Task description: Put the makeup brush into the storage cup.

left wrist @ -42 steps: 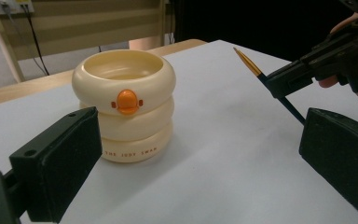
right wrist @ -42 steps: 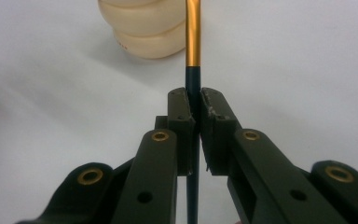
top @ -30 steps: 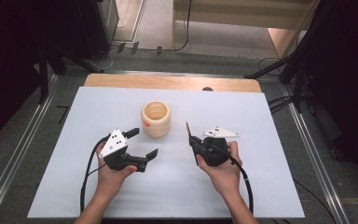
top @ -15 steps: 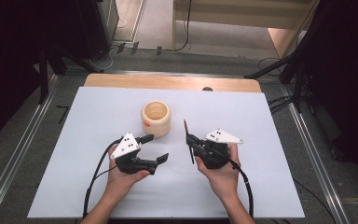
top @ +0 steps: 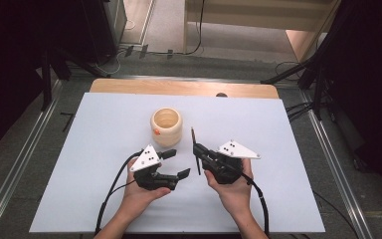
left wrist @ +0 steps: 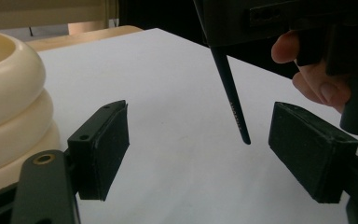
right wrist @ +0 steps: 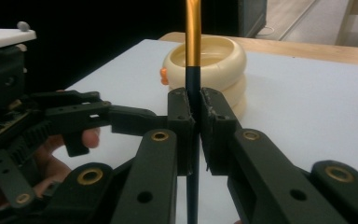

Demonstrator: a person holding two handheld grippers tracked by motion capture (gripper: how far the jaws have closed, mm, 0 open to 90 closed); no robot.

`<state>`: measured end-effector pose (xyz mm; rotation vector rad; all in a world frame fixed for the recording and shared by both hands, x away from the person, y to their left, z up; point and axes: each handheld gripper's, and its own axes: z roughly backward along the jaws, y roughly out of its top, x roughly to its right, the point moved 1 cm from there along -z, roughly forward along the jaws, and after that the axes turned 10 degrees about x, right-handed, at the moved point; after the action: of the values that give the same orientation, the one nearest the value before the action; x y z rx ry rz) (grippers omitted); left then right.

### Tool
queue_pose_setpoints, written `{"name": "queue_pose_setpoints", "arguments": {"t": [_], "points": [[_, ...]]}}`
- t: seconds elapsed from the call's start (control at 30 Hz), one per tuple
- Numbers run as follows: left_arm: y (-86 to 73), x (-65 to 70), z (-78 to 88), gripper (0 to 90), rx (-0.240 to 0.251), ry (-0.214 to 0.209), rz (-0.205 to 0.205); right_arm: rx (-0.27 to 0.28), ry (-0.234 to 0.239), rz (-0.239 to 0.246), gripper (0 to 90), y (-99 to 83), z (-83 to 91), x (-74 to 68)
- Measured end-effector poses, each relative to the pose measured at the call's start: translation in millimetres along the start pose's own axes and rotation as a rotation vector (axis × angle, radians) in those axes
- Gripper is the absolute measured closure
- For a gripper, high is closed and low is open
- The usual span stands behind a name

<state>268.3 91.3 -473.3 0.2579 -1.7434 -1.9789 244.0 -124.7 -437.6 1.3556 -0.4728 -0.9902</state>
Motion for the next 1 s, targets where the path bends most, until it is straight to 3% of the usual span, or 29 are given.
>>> {"name": "queue_pose_setpoints", "arguments": {"t": [0.4, 0.57, 0.63, 0.7, 1.0], "points": [[-3.2, 9.5, -9.6, 34.9, -0.005, -0.038, 0.044, 0.026, 0.045, 0.01, 84.2, -4.4, -3.0, -16.5], [-1.6, 9.3, -9.0, 48.2, 0.004, -0.066, 0.084, 0.043, 0.073, 0.011, 84.1, -5.9, -3.7, -22.0], [-1.4, 7.9, -8.5, 57.8, -0.004, -0.108, 0.119, 0.051, 0.075, 0.015, 84.1, -6.6, -3.8, -24.2], [-1.8, 6.6, -9.0, 61.3, -0.01, -0.14, 0.161, 0.058, 0.074, 0.018, 84.1, -6.9, -3.7, -25.0], [-2.6, 4.3, -9.1, 81.3, -0.037, -0.133, 0.203, 0.064, 0.072, 0.03, 84.1, -9.1, -3.8, -28.6]]}}
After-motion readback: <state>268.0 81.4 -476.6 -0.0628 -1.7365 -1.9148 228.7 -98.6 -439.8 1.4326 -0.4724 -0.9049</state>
